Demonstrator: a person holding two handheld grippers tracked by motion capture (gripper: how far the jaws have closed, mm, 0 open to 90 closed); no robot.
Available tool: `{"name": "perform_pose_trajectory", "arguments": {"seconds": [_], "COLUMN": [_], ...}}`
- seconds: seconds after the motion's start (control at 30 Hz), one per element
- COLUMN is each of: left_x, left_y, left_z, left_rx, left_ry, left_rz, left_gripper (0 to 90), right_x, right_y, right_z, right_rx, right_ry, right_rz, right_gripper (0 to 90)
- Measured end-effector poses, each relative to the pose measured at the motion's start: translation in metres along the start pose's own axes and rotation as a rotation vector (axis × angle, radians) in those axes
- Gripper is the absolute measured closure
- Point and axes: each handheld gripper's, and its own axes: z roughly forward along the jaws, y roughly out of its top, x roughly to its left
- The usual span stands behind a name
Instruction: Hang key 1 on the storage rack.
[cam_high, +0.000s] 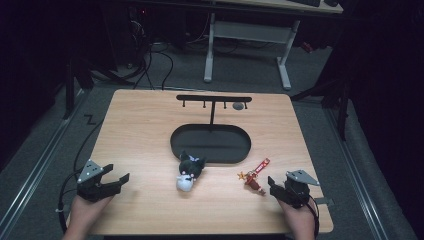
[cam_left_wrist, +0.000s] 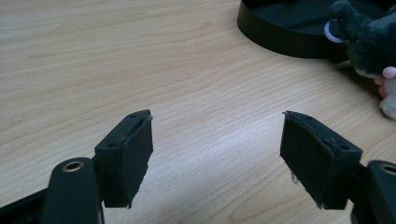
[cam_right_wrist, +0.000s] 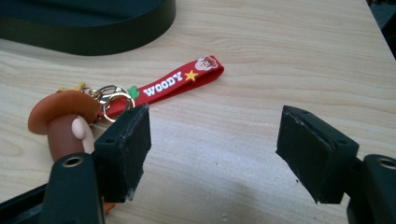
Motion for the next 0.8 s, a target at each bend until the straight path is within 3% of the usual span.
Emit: {"name": "perform_pose_trajectory", "arguments": {"seconds": [0.23,0.57,0.8], "left_x": [-0.004,-0.008,-0.012], "left_y": [0.004,0.009,0.012], "left_z": [0.006,0.013,0.017], "left_rx": [0.001,0.011,-0.004], "left_ry": [0.01,0.021,0.02], "left_rz": [0.018,0.027,0.035], "left_gripper": [24.4,21.8,20.7], "right_x": [0.005,0.008,0.01], "right_y": [0.002,0.004,0.004], "right_z": [-0.005,-0.008,-0.009], "right_rx": [0.025,0.1,0.145], "right_ry": [0.008,0.032,0.061], "right_rz": [-0.002,-0.058,-0.039], "right_gripper": [28.5,27.0,29.5]}}
